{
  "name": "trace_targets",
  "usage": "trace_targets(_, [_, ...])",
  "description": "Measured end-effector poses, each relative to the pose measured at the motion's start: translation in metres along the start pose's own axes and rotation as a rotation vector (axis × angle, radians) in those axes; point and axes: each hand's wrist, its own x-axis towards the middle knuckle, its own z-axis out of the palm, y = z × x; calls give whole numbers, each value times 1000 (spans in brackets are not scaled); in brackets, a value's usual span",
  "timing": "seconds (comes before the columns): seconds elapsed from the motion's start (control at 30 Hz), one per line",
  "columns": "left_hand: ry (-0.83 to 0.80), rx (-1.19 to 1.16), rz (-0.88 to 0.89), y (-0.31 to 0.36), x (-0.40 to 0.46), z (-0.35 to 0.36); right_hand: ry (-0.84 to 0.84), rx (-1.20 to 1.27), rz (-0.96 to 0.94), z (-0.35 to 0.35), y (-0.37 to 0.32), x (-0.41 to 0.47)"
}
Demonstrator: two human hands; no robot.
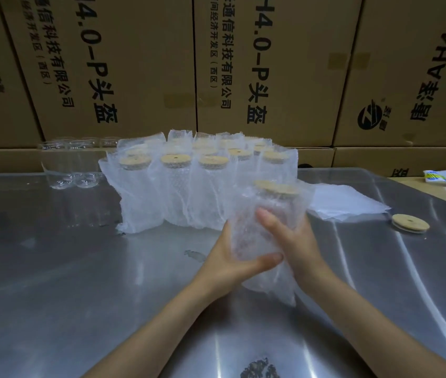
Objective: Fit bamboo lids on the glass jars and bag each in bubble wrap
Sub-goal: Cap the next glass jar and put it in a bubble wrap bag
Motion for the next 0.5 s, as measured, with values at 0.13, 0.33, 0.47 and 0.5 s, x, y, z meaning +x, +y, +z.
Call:
trace_targets(0.13, [3, 143, 127, 11, 1, -4, -119, -130, -93, 6, 0, 1])
trace_targets(0.33, [66, 254, 301, 21, 2, -5, -181, -152, -129, 8, -4, 2])
trace_targets(0.47, [153, 358, 412, 23, -3, -10, -131, -200, -121, 7, -1, 8])
trace_targets(0.5, [191, 373, 421, 22, -3, -12, -82, -206, -111, 5, 2, 11])
